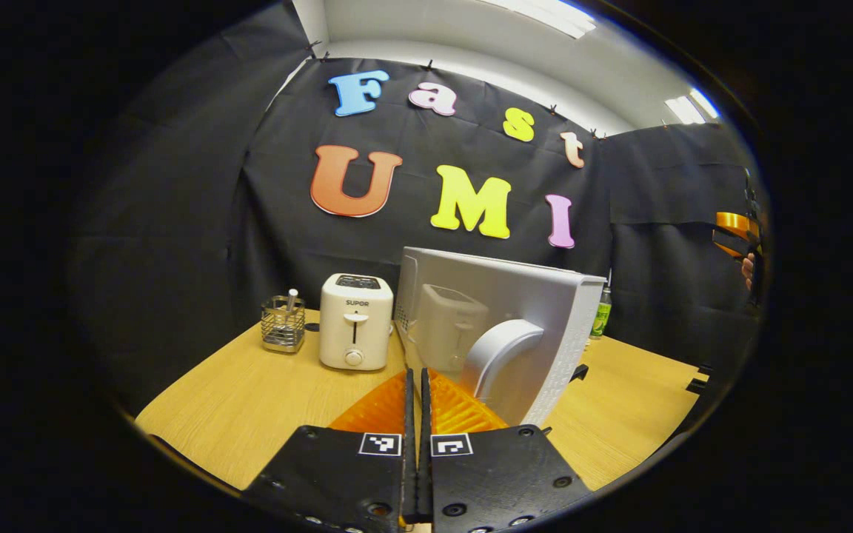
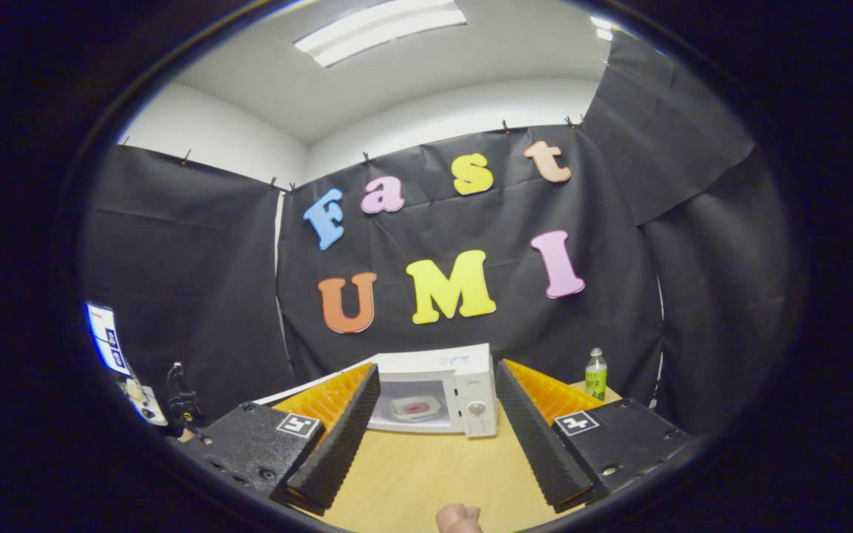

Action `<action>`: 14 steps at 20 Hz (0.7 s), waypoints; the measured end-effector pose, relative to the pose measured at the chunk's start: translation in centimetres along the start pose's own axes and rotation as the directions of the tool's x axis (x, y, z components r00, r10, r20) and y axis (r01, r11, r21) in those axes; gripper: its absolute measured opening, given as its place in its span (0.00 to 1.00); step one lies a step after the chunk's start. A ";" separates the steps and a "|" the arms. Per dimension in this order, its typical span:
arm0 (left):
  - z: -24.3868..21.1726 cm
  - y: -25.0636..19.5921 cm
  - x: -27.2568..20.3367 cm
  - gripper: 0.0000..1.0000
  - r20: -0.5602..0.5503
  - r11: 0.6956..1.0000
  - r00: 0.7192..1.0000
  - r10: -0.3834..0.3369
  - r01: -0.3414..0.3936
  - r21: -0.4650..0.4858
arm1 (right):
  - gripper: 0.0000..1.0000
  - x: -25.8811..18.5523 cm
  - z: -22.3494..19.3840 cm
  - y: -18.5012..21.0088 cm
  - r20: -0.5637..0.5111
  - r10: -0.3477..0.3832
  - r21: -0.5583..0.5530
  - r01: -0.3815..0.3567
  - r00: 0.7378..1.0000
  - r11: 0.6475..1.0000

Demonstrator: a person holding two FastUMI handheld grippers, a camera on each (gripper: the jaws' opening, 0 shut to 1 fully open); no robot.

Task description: Open the microwave oven with the left hand, put the food in, and close the microwave oven.

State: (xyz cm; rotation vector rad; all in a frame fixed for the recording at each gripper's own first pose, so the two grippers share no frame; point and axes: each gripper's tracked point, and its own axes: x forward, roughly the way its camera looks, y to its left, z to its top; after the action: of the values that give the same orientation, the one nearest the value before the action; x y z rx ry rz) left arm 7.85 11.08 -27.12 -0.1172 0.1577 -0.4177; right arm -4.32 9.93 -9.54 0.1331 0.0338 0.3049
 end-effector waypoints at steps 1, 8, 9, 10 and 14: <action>0.1 -0.9 0.4 0.00 0.004 1.000 1.000 -0.016 0.016 0.003 | 1.00 0.0 0.2 0.0 0.002 0.005 0.002 -0.005 1.000 1.000; -0.1 -7.2 5.3 0.00 -0.043 0.993 0.994 -0.100 0.102 0.064 | 1.00 -1.6 0.1 -1.5 0.002 0.008 -0.037 -0.008 1.000 0.999; -0.2 -8.3 6.1 0.00 -0.049 0.990 0.992 -0.117 0.120 0.068 | 1.00 -1.8 0.2 -2.0 0.008 0.006 -0.036 -0.005 1.000 0.999; -0.4 -9.2 7.0 0.00 -0.058 0.989 0.990 -0.129 0.133 0.072 | 1.00 -2.1 0.3 -2.5 0.013 -0.002 -0.034 0.003 1.000 0.999; -1.2 -12.6 10.5 0.00 -0.069 0.984 0.986 -0.151 0.157 0.083 | 1.00 -2.5 -0.3 -4.3 0.005 -0.018 -0.030 0.018 1.000 0.999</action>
State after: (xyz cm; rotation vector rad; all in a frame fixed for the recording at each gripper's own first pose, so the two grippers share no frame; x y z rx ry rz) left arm 12.10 -4.81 -27.82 -0.0291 0.1916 -0.5823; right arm -5.45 5.14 -10.39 0.1034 0.0257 0.2871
